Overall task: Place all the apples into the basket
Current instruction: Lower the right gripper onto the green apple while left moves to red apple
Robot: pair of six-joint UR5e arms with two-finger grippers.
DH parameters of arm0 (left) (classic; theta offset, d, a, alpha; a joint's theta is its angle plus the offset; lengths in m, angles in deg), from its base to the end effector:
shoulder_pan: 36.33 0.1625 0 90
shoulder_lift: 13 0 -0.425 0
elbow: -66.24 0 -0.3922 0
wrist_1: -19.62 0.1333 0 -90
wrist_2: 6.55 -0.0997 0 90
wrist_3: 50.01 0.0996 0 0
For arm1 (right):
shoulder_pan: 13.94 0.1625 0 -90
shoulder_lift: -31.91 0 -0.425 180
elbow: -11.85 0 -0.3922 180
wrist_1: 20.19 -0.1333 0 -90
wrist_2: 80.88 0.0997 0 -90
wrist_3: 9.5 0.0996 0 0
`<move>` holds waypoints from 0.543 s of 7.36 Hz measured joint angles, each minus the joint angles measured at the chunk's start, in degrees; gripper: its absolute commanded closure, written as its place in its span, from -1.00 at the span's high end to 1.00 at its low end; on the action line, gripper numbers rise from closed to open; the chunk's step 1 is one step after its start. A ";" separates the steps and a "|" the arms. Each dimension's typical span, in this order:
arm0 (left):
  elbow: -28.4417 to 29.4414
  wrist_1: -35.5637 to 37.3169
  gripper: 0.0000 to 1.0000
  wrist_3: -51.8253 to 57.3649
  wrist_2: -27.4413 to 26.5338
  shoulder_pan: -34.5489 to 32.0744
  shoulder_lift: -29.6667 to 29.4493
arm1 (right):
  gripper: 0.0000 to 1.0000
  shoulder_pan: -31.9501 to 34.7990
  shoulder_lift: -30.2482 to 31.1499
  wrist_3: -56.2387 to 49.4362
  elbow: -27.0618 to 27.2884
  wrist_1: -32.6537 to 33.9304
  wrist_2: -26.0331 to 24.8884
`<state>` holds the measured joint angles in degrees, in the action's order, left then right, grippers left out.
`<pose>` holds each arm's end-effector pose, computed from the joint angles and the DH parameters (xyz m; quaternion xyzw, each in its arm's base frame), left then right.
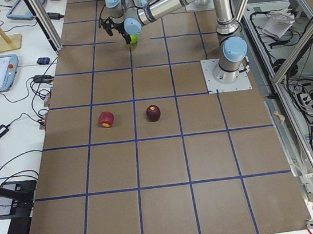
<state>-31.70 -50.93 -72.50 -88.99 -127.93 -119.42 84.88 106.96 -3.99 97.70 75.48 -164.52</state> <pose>-0.1622 -0.5640 0.3015 0.1835 -0.9799 -0.0555 0.0555 0.2324 -0.5563 0.3921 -0.0263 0.9971 0.0512 0.0494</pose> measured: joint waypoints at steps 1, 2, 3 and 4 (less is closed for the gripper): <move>-1.32 -5.61 1.00 10.60 -4.28 3.42 3.44 | 1.00 4.21 -2.75 4.11 2.30 6.11 -0.30; -3.36 -8.33 1.00 19.41 -6.86 7.08 6.25 | 1.00 7.02 -5.83 7.49 3.91 11.19 -1.22; -5.60 -8.09 1.00 27.69 -9.49 11.35 8.22 | 1.00 8.63 -9.38 10.21 4.75 15.75 -1.74; -7.08 -5.65 1.00 36.29 -12.77 16.11 8.73 | 1.00 9.56 -12.33 11.65 5.13 19.37 -2.11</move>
<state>-38.78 -56.58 -36.22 -101.76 -111.81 -110.70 94.45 94.63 7.66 102.83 94.85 -166.63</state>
